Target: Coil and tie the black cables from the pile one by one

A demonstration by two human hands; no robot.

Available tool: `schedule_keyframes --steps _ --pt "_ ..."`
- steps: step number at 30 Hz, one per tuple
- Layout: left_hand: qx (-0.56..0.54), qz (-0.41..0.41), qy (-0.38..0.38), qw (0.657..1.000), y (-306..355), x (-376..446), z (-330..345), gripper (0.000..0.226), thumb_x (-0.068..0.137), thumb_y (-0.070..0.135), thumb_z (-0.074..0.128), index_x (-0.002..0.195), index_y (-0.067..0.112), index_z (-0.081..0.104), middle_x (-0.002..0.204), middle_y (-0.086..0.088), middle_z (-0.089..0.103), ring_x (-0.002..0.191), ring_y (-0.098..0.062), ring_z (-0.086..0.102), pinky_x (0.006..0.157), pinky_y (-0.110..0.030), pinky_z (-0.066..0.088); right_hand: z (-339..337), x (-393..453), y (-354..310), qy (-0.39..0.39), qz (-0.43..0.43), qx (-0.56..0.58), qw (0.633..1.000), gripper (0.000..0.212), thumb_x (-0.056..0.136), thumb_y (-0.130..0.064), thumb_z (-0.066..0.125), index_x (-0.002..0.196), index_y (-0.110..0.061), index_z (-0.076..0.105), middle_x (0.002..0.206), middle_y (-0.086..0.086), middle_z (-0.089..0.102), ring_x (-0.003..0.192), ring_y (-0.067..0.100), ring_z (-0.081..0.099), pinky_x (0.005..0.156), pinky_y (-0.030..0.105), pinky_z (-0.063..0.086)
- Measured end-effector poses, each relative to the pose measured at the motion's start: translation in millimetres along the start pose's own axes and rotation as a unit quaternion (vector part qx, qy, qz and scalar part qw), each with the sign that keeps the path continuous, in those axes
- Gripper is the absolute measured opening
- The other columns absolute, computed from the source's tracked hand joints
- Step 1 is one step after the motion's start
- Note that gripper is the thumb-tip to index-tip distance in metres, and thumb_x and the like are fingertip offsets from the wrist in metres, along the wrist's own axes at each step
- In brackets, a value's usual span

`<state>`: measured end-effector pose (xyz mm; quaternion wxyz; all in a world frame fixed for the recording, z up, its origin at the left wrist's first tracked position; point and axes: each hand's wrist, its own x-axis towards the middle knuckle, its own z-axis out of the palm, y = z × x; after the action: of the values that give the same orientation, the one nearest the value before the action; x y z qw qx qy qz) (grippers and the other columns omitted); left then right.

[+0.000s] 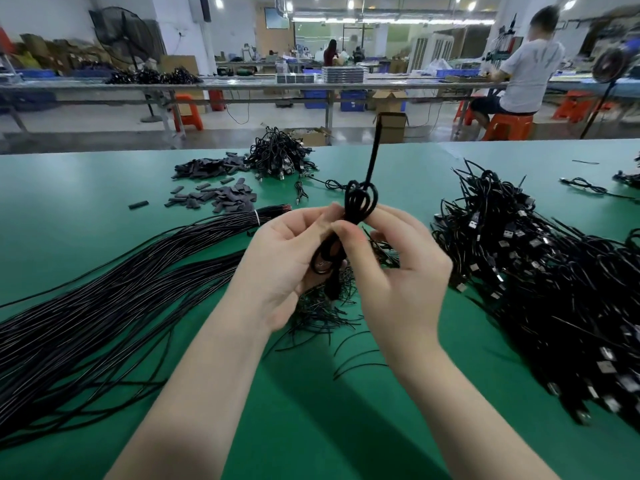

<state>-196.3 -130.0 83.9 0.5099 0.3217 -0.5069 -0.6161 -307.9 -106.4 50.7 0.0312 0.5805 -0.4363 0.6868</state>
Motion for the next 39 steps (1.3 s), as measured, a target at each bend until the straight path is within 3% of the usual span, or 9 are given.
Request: schedule_keyframes --steps 4,10,17,21,24,27,31,34,39 --pt "0.183 -0.012 0.019 0.983 -19.7 8.0 -6.3 0.023 0.094 0.042 0.057 0.087 0.032 0.077 0.087 0.017 0.075 0.084 0.003 0.069 0.070 -0.020 0.055 8.1 -15.4 29.1 -0.043 0.158 0.051 0.985 0.010 0.091 -0.016 0.065 0.100 -0.016 0.068 0.089 -0.011 0.070 0.082 0.000 0.065 0.073 0.016 0.049" --pt "0.480 -0.058 -0.005 0.875 -60.8 7.3 -16.9 0.041 0.090 0.040 0.062 0.130 0.032 0.057 0.131 0.013 0.058 0.114 -0.010 0.057 0.101 -0.029 0.044 7.2 -39.2 81.7 -0.048 0.338 -0.005 0.940 0.021 0.092 -0.023 0.064 0.107 -0.010 0.057 0.077 -0.007 0.057 0.071 0.003 0.054 0.068 0.016 0.041" --pt "0.635 0.038 0.060 0.769 -101.4 -26.3 -51.2 0.037 0.095 0.034 0.054 0.132 0.033 0.055 0.136 0.013 0.050 0.125 -0.007 0.048 0.102 -0.031 0.040 -54.9 35.5 53.7 -0.046 0.310 0.036 0.949 0.011 0.096 -0.025 0.056 0.095 -0.020 0.065 0.074 -0.004 0.065 0.067 0.010 0.061 0.065 0.033 0.051" --pt "0.579 0.100 0.096 0.804 -116.5 -36.3 -60.9 0.032 0.093 0.016 0.059 0.122 0.027 0.064 0.126 0.015 0.053 0.114 -0.010 0.054 0.100 -0.035 0.046 -114.1 71.9 35.8 -0.051 0.118 -0.240 0.962 0.021 0.097 -0.016 0.053 0.112 -0.018 0.068 0.090 0.004 0.071 0.085 0.029 0.065 0.077 0.036 0.050" --pt "0.560 0.131 0.096 0.812 -116.3 -38.0 -57.7 0.030 0.092 0.012 0.058 0.117 0.025 0.067 0.121 0.017 0.054 0.096 -0.009 0.058 0.090 -0.037 0.051 -166.4 87.9 43.5 0.004 0.010 -0.482 0.876 0.024 0.095 -0.008 0.051 0.117 -0.002 0.060 0.087 0.026 0.065 0.076 0.041 0.058 0.061 0.039 0.042" --pt "0.552 0.132 0.093 0.818 -116.5 -40.5 -58.8 0.029 0.091 0.010 0.059 0.113 0.025 0.069 0.121 0.013 0.056 0.079 -0.015 0.056 0.082 -0.035 0.053 -201.0 85.1 73.2 -0.082 0.130 -0.572 0.806 0.016 0.099 -0.008 0.044 0.106 0.002 0.054 0.088 0.030 0.060 0.072 0.039 0.051 0.060 0.039 0.042" --pt "0.526 0.116 0.114 0.835 -114.2 -41.7 -63.2 0.029 0.094 0.012 0.055 0.115 0.028 0.067 0.122 0.015 0.052 0.082 -0.008 0.054 0.082 -0.031 0.050 -213.0 53.8 100.7 -0.255 0.255 -0.588 0.724 0.039 0.101 -0.023 0.041 0.112 0.014 0.050 0.114 0.035 0.056 0.109 0.046 0.049 0.093 0.050 0.039" --pt "0.513 0.109 0.122 0.843 -114.4 -40.9 -64.7 0.031 0.094 0.013 0.054 0.117 0.029 0.065 0.124 0.015 0.051 0.087 -0.008 0.055 0.084 -0.032 0.051 -201.7 46.0 94.9 -0.195 0.175 -0.619 0.740 0.043 0.097 -0.023 0.047 0.117 0.014 0.053 0.118 0.037 0.055 0.115 0.048 0.047 0.096 0.056 0.040" --pt "0.509 0.110 0.132 0.843 -118.9 -37.7 -66.9 0.036 0.094 0.013 0.053 0.125 0.028 0.061 0.128 0.014 0.048 0.118 -0.009 0.050 0.100 -0.034 0.045 -125.5 18.2 56.4 -0.210 0.022 -0.447 0.869 0.039 0.089 -0.019 0.063 0.126 -0.005 0.061 0.119 0.018 0.065 0.109 0.035 0.059 0.093 0.043 0.047"
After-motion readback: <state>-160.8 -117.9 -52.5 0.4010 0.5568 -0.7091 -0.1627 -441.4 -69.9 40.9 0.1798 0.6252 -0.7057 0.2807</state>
